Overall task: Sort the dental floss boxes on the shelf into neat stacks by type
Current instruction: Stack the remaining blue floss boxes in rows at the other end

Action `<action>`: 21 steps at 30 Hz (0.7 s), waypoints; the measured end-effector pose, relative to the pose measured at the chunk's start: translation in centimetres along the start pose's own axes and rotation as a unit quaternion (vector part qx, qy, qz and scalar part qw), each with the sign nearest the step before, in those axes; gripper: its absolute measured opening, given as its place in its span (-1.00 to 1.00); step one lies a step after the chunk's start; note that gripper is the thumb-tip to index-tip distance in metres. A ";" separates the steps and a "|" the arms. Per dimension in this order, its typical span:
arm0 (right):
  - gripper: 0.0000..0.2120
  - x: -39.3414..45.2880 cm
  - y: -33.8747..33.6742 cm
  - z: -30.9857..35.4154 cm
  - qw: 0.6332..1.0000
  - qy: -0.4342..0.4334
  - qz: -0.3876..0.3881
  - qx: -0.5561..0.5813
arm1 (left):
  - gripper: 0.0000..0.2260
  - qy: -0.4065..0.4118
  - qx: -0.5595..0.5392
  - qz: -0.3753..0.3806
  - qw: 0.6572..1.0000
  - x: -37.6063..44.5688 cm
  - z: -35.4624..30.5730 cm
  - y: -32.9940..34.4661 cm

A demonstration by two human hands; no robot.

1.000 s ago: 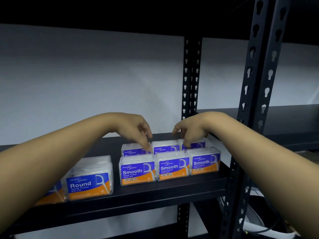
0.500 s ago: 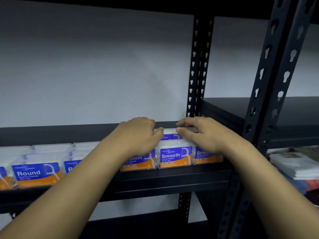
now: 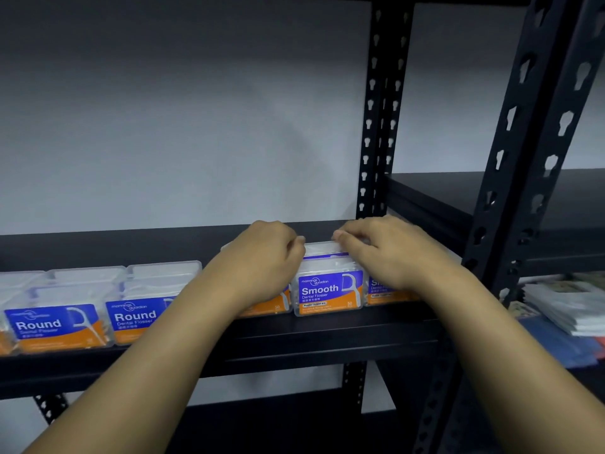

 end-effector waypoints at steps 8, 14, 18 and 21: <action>-0.48 -0.2 -0.1 0.2 1.000 0.020 0.018 -0.007 | -0.60 -0.005 -0.012 -0.006 1.000 -0.3 -0.5 -0.4; -0.42 -0.5 -0.2 0.1 0.999 0.007 0.030 0.033 | -0.65 -0.006 -0.042 -0.024 0.999 -0.6 -1.1 -0.9; -0.42 -0.8 -0.5 0.0 0.999 -0.005 0.003 0.050 | -0.65 -0.020 0.003 -0.049 0.999 -1.4 -1.2 -1.7; -0.43 -1.2 -0.9 -0.2 0.999 -0.004 -0.019 0.044 | -0.58 -0.080 0.100 -0.067 0.989 -2.3 -0.5 -2.1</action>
Point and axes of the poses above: each hand's wrist, its own x-axis towards the middle knuckle, its own y-axis out of the palm, z = x × y, the point moved 2 cm from there along x, towards the middle knuckle, and after that the axes turned 11 degrees about y, right-handed, at the moved point
